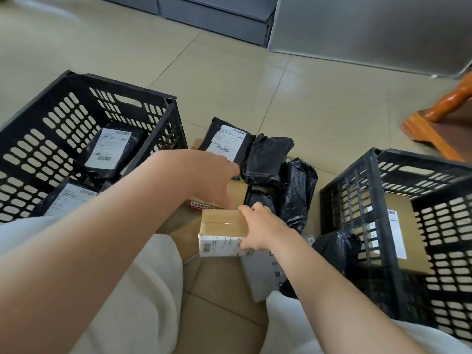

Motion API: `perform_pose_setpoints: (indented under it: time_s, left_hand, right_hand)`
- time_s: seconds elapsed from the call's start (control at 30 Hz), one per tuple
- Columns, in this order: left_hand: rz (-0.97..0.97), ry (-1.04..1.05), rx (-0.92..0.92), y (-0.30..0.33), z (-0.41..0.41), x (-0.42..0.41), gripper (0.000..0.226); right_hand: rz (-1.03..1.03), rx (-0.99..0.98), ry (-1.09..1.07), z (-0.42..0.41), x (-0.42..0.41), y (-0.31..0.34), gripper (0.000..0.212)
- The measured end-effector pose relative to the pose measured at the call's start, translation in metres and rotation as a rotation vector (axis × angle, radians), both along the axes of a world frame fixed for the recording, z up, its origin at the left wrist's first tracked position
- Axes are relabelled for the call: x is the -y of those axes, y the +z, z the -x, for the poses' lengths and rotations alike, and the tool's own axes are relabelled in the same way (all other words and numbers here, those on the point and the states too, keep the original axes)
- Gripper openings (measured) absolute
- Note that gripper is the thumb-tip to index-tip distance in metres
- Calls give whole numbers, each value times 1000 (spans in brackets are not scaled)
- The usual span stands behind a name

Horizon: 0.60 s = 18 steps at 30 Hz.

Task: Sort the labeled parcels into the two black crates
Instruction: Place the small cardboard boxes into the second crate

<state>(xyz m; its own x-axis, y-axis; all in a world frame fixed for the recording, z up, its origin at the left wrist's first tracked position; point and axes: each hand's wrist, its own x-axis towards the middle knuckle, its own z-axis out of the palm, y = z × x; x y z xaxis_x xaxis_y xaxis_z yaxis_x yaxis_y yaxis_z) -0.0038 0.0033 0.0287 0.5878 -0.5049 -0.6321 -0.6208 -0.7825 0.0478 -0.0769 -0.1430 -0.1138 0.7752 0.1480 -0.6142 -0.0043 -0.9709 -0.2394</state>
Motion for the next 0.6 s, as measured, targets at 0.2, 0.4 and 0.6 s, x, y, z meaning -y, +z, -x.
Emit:
perform_pose_setpoints:
  time_s: [0.2, 0.4, 0.6]
  left_hand:
    - [56, 20, -27, -15, 9, 6, 93]
    - [234, 133, -120, -8, 9, 14, 99]
    - [467, 262, -210, 2, 10, 31, 79]
  right_hand:
    - [-121, -5, -190, -14, 39, 75, 96]
    - [-250, 30, -377, 0, 75, 127, 96]
    - [-601, 72, -644, 19, 112, 157, 75]
